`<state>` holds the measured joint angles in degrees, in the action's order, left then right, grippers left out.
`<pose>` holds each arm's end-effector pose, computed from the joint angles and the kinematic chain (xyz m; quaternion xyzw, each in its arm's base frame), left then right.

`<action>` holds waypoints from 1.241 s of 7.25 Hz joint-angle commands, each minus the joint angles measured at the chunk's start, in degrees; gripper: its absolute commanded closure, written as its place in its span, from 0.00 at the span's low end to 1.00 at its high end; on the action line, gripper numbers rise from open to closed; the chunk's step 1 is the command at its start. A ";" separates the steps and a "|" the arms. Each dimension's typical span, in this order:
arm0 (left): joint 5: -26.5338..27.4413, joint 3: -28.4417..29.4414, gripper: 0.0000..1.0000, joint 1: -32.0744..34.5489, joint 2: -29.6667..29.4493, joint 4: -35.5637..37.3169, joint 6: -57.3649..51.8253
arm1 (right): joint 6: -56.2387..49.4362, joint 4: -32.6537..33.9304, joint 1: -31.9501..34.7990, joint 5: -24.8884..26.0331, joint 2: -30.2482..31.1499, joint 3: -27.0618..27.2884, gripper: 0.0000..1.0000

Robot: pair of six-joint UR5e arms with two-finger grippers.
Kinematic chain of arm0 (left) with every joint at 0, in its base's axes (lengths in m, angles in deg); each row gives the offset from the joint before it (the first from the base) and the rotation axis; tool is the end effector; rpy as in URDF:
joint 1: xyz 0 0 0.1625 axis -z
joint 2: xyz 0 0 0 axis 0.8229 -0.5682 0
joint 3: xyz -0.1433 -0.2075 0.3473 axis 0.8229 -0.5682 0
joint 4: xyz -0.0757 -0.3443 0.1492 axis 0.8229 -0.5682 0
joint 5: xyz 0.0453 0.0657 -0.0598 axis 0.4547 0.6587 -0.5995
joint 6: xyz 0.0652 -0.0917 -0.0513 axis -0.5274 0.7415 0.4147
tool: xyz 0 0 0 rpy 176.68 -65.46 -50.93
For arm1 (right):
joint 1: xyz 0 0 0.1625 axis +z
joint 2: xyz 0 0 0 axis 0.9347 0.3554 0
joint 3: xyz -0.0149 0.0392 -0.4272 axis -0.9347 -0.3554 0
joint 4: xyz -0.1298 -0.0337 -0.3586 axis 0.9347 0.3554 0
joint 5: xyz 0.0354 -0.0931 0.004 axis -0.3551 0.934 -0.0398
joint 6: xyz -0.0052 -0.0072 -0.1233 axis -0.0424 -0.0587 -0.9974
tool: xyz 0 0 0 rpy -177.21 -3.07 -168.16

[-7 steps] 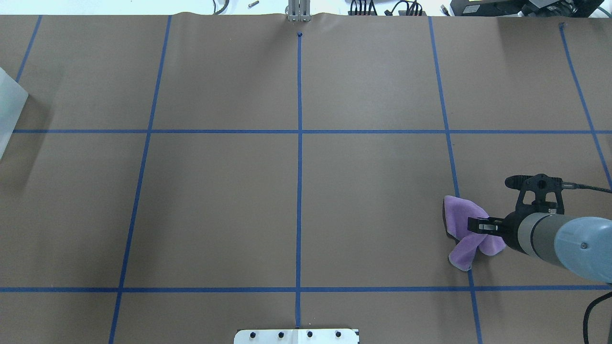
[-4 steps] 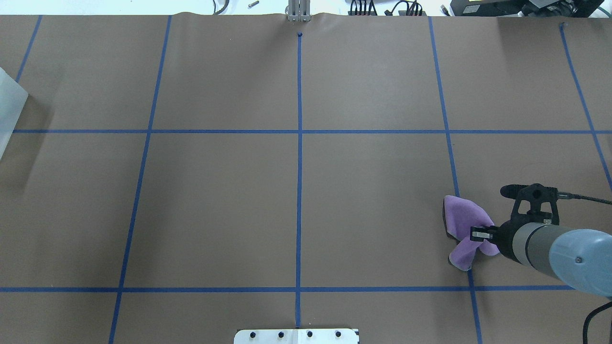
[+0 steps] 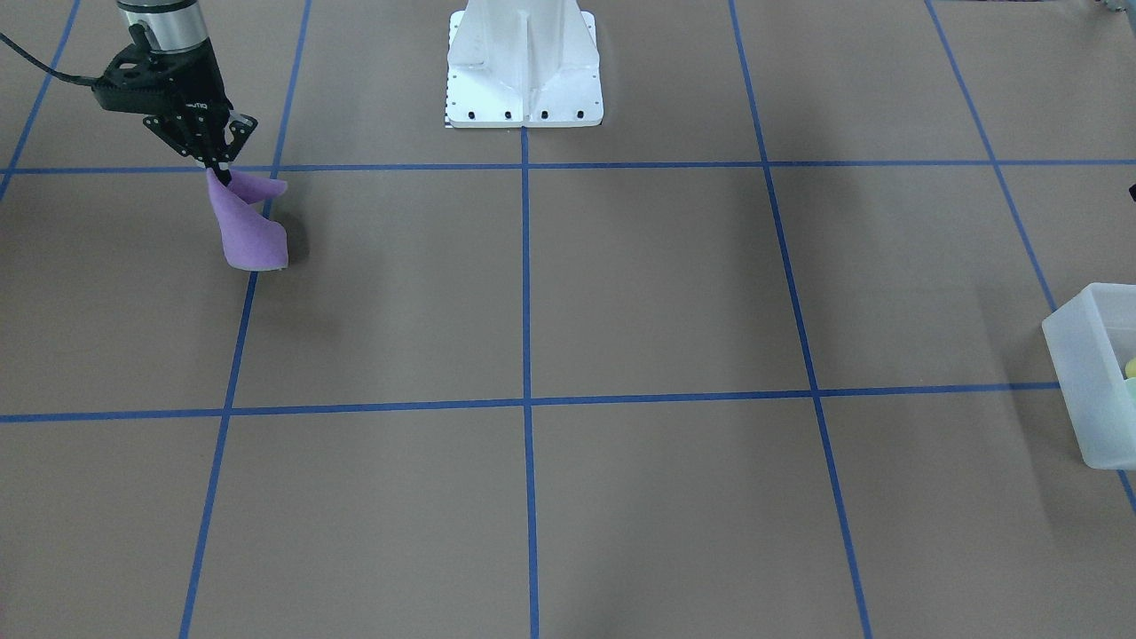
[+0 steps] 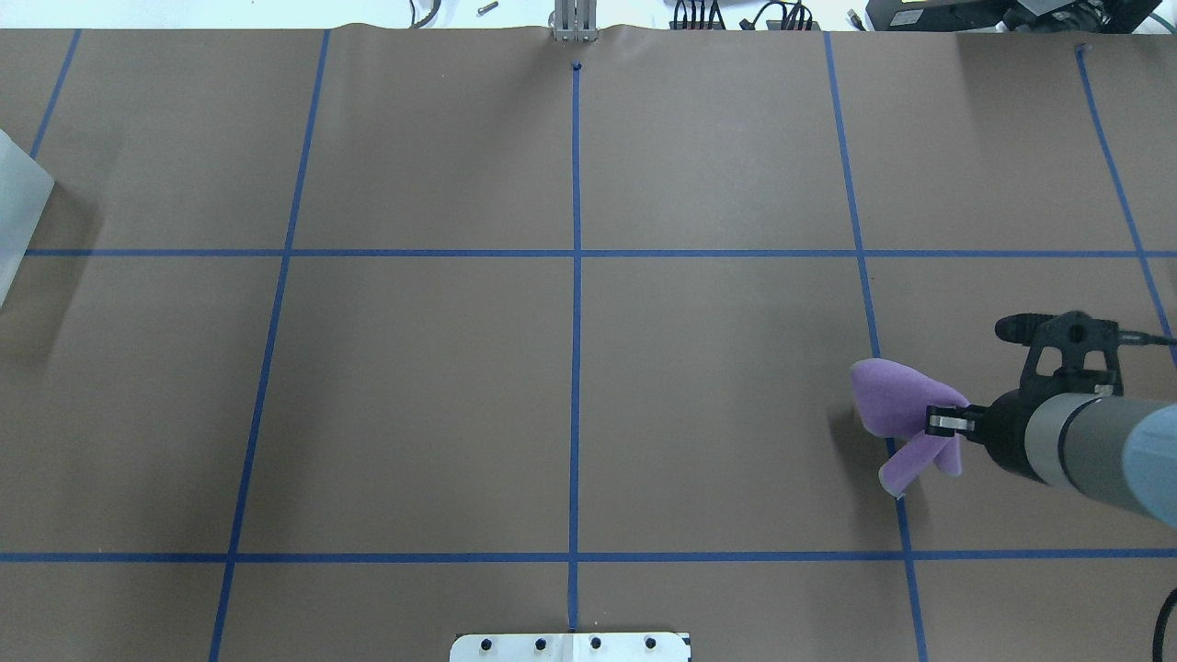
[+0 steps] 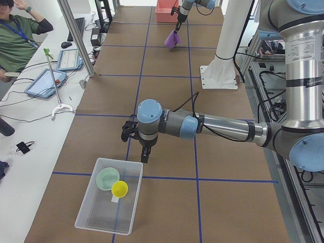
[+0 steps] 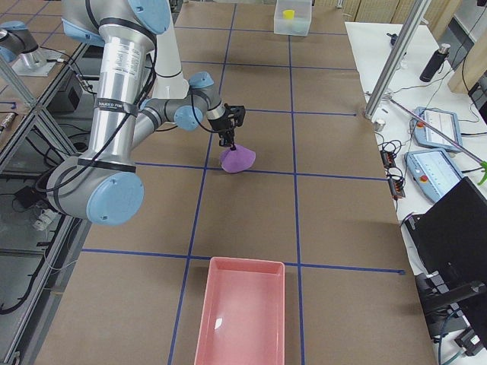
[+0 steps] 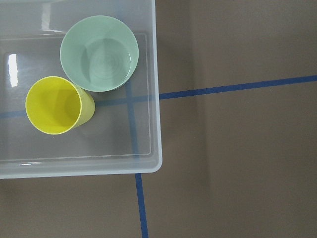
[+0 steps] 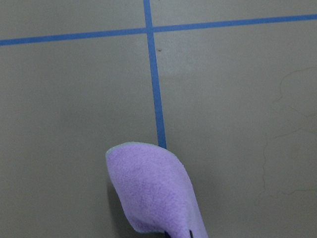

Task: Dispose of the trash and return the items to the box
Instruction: 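Lift the purple cloth with the right gripper toward the pink bin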

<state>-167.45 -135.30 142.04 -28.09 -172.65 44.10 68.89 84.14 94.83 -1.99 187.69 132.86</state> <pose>-0.0199 -0.4145 0.5991 0.0765 0.3963 0.0356 0.9142 -0.2656 -0.2789 0.4072 0.1312 -0.3451 0.1129 0.9225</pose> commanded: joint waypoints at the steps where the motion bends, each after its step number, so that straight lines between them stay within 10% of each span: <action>1: -0.16 0.02 0.01 0.00 0.45 0.34 -0.27 | -14.98 5.82 16.09 -15.10 -0.21 4.94 1.00; 5: 0.19 0.90 0.01 0.00 0.72 0.08 -0.54 | -64.41 5.92 56.09 -40.89 -0.47 -14.42 1.00; 9: 0.19 0.90 0.01 0.00 0.72 0.00 -0.62 | -97.61 5.83 73.38 -43.92 -4.49 -37.36 1.00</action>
<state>-167.25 -134.40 142.04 -27.37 -172.58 43.50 -19.41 90.04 163.93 -45.54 185.74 103.63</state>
